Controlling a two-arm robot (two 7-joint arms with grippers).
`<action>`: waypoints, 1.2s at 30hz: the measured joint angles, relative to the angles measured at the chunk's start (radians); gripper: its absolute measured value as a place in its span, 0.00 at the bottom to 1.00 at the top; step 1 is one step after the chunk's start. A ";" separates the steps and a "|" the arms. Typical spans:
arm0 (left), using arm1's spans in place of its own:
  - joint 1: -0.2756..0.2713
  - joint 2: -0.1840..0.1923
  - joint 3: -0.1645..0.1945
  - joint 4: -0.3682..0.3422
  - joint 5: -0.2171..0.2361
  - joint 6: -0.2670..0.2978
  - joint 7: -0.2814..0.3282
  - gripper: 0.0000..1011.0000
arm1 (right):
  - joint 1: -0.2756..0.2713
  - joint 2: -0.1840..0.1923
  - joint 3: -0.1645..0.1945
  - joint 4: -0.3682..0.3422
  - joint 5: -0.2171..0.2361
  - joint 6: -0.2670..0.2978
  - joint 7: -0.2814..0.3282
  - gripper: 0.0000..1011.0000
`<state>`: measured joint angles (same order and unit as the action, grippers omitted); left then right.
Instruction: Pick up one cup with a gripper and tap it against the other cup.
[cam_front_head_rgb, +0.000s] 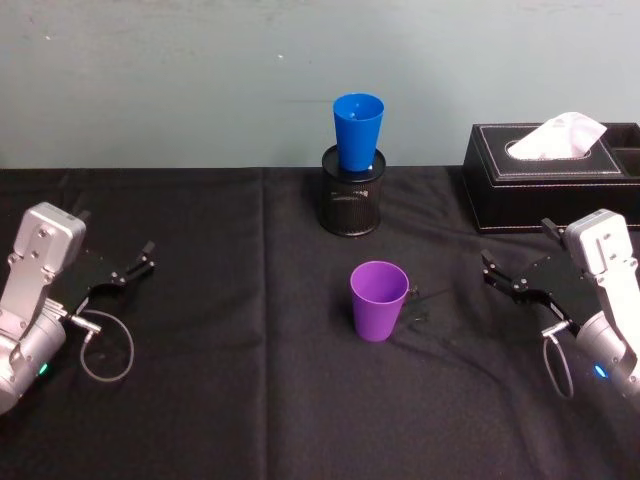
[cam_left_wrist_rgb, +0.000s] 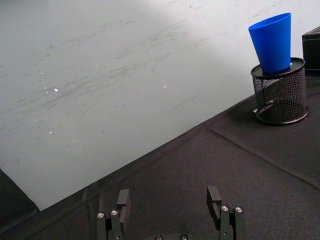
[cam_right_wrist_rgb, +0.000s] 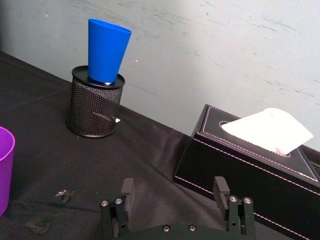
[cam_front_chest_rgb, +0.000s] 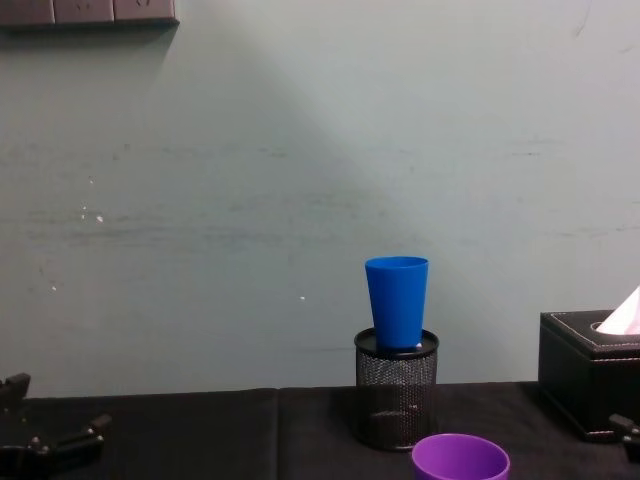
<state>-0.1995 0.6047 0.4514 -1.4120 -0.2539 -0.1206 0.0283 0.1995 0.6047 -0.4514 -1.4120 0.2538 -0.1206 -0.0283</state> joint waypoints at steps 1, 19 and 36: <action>0.000 0.000 0.000 0.000 0.000 0.000 0.000 0.99 | 0.000 0.000 0.000 0.000 0.000 0.000 0.000 0.99; 0.000 0.000 0.000 0.000 0.000 0.000 0.000 0.99 | 0.000 0.000 0.000 0.000 0.000 0.000 0.000 0.99; 0.000 0.000 0.000 0.000 0.000 0.000 0.000 0.99 | 0.000 0.000 0.000 0.000 0.000 0.000 0.000 0.99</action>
<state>-0.1995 0.6047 0.4514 -1.4120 -0.2539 -0.1206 0.0283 0.1995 0.6047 -0.4514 -1.4119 0.2539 -0.1205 -0.0283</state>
